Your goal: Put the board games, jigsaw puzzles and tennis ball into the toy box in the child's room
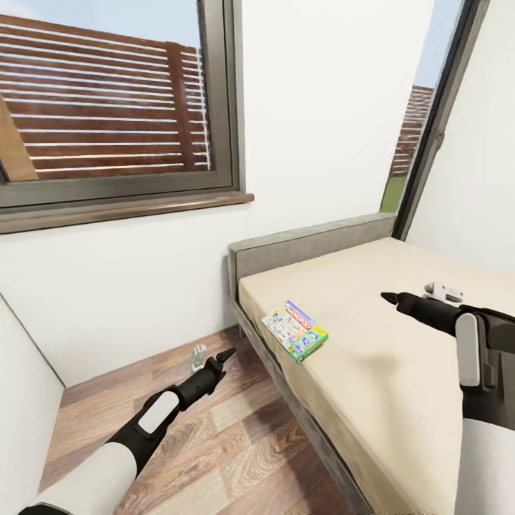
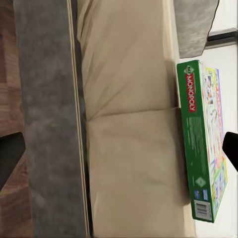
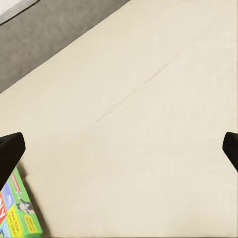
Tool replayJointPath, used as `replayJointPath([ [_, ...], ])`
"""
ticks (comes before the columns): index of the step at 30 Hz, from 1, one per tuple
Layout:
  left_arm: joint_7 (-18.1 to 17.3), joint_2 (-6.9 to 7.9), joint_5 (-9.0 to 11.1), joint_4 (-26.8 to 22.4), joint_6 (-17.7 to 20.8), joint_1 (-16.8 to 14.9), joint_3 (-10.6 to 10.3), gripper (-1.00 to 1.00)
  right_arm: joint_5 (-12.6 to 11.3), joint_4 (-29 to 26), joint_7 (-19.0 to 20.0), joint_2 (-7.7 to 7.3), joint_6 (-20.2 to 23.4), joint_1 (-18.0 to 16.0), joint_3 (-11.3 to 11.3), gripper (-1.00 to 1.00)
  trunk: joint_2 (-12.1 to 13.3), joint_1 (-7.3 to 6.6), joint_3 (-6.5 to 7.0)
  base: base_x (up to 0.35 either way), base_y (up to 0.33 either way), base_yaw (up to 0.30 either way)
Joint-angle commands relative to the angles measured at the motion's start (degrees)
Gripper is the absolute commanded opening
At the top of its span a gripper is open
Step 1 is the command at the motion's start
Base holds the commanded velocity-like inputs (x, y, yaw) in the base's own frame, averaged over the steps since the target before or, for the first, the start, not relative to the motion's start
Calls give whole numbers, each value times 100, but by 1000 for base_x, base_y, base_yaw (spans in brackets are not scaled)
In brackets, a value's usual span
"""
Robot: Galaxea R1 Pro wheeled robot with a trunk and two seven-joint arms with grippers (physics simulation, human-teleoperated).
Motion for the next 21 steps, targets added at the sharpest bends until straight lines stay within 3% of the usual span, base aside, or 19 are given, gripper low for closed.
replayJointPath([
  [1,-31,28,46,-3,27,-4,-10,100,-8,-12,12,1,27,-1,-14,100,-2,-1,-5,0,0,-180],
  [14,-97,152,97,-43,39,-4,3,100,-4,-38,12,3,27,8,-33,100,-2,-1,-5,0,0,-77],
  [21,-132,220,67,-357,66,23,-28,100,-7,-45,12,4,27,10,-32,100,-2,-1,-5,0,0,-16],
])
